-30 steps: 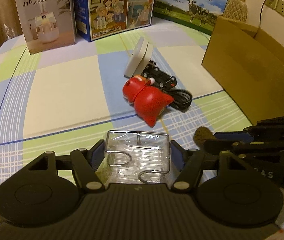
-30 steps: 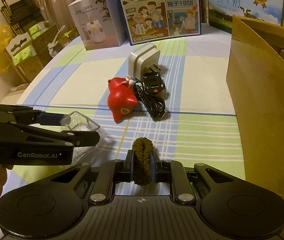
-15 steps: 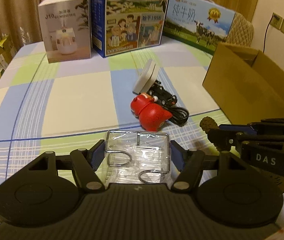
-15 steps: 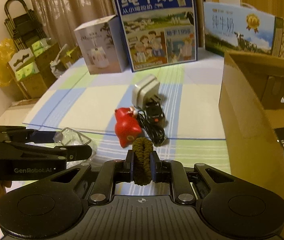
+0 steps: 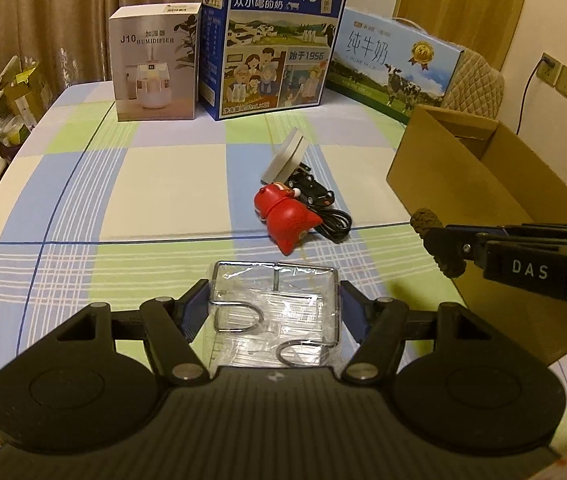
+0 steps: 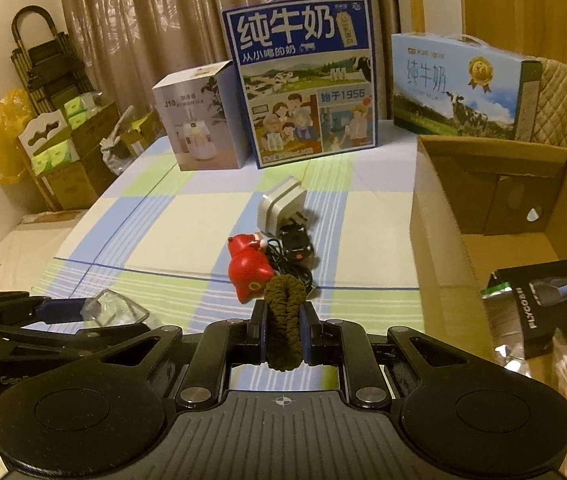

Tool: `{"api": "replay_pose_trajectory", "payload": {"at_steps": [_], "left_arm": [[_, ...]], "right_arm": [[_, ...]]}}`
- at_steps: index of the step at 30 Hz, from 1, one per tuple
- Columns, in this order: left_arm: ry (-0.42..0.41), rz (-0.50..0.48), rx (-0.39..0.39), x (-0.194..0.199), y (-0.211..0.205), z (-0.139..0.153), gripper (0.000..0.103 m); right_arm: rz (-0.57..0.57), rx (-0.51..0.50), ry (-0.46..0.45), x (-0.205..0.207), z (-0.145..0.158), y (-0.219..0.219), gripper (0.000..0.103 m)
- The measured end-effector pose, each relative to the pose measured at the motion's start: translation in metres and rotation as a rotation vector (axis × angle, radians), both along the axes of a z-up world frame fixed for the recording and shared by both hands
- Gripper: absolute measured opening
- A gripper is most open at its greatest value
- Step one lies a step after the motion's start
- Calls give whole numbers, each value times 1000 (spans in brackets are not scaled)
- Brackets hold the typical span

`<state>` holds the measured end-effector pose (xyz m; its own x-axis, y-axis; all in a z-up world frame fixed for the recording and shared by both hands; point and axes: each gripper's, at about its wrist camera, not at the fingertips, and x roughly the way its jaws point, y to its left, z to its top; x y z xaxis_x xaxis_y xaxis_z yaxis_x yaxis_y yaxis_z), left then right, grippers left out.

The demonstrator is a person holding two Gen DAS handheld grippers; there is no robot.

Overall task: Organize objects
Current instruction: 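Carry the soap holder and hair tie into the cardboard box and open both tools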

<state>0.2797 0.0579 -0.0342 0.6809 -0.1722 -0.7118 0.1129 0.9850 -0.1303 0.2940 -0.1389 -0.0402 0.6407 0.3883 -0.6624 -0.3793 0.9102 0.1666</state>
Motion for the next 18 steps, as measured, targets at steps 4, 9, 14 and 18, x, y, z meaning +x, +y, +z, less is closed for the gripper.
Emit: {"api": "replay_pose_trajectory", "payload": {"at_steps": [4,9,14,18], "left_arm": [[-7,4,-9,-5,-2,3,63],[-17,5,-21,-8,-5,7,63],[-53,-6,-47,-15,-11,18,63],[-79,-21,-37,-19,-20,27,63]], "right_arm": [[0,-9,-6,-4,3,-3,13],[-3,-14,-21,-9,7,-4,13],[-5,-5,-67,-19,21,-5,13],[-26,15,-107,-24,37,-15,13]]}}
